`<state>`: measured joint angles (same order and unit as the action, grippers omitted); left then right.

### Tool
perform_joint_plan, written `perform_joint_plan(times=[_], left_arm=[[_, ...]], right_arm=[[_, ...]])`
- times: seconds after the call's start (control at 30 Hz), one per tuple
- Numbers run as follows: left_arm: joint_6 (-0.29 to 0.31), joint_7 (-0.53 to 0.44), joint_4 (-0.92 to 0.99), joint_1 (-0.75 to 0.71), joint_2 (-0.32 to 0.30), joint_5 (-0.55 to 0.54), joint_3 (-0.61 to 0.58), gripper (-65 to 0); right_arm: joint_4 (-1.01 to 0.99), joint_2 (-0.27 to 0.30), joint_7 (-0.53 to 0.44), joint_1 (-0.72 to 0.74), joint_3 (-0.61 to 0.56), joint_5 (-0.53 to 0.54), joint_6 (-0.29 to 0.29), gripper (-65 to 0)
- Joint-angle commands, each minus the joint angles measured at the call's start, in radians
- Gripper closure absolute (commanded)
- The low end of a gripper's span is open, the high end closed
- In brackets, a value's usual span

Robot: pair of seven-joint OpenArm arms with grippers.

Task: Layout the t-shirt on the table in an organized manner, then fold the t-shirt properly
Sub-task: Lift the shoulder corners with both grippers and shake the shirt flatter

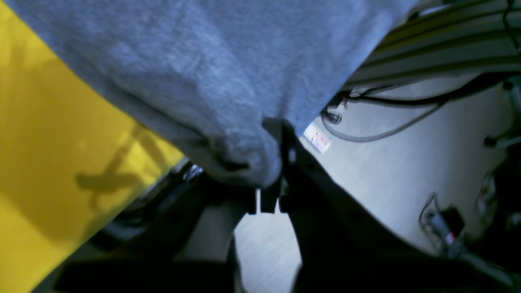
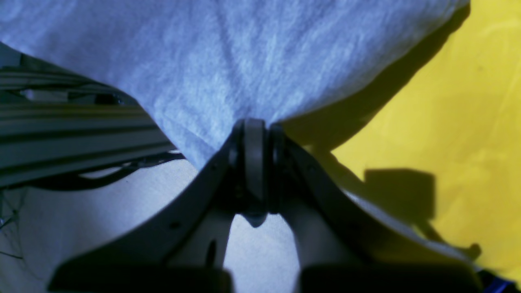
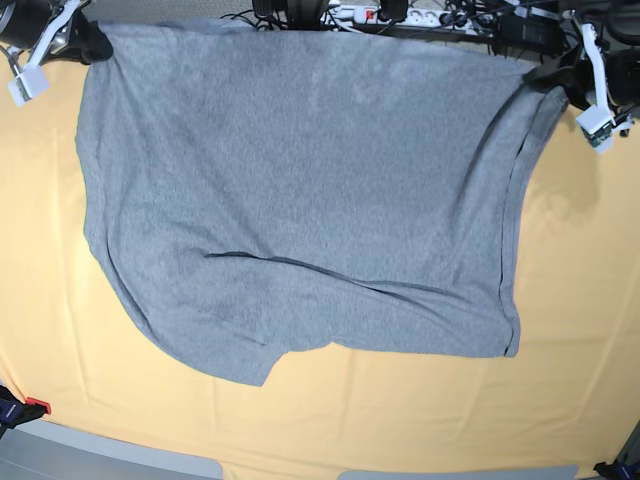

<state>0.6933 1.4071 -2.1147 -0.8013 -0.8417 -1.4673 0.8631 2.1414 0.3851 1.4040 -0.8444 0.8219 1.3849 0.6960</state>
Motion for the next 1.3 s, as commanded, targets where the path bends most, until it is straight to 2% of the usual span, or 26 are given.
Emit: perform_joint_plan(times=[0.0, 0.17, 0.27, 0.57, 1.03, 1.27], left_arm=[[0.005, -0.011, -0.011, -0.009, -0.032, -0.016, 0.039, 0.0], [0.005, -0.011, -0.011, -0.064, -0.106, -0.016, 0.191, 0.0], [0.005, -0.011, -0.011, -0.088, -0.125, -0.016, 0.256, 0.0], [0.005, -0.011, -0.011, -0.188, -0.022, -0.016, 0.263, 0.0], [0.005, -0.011, -0.017, -0.443, -0.023, -0.016, 0.265, 0.0], [0.005, -0.011, -0.017, -0.458, -0.023, -0.012, 0.265, 0.0]], right_arm=[[0.017, 0.014, -0.008, -0.015, 0.009, -0.008, 0.002, 0.0], [0.017, 0.018, -0.008, -0.045, 0.01, -0.035, 0.002, 0.0], [0.017, 0.017, -0.008, -0.045, 0.01, -0.035, 0.002, 0.0], [0.017, 0.017, -0.008, -0.077, 0.01, -0.035, 0.002, 0.0], [0.017, 0.017, -0.008, -0.092, 0.009, -0.031, 0.002, 0.0], [0.017, 0.017, -0.008, -0.094, 0.009, -0.031, 0.002, 0.0]])
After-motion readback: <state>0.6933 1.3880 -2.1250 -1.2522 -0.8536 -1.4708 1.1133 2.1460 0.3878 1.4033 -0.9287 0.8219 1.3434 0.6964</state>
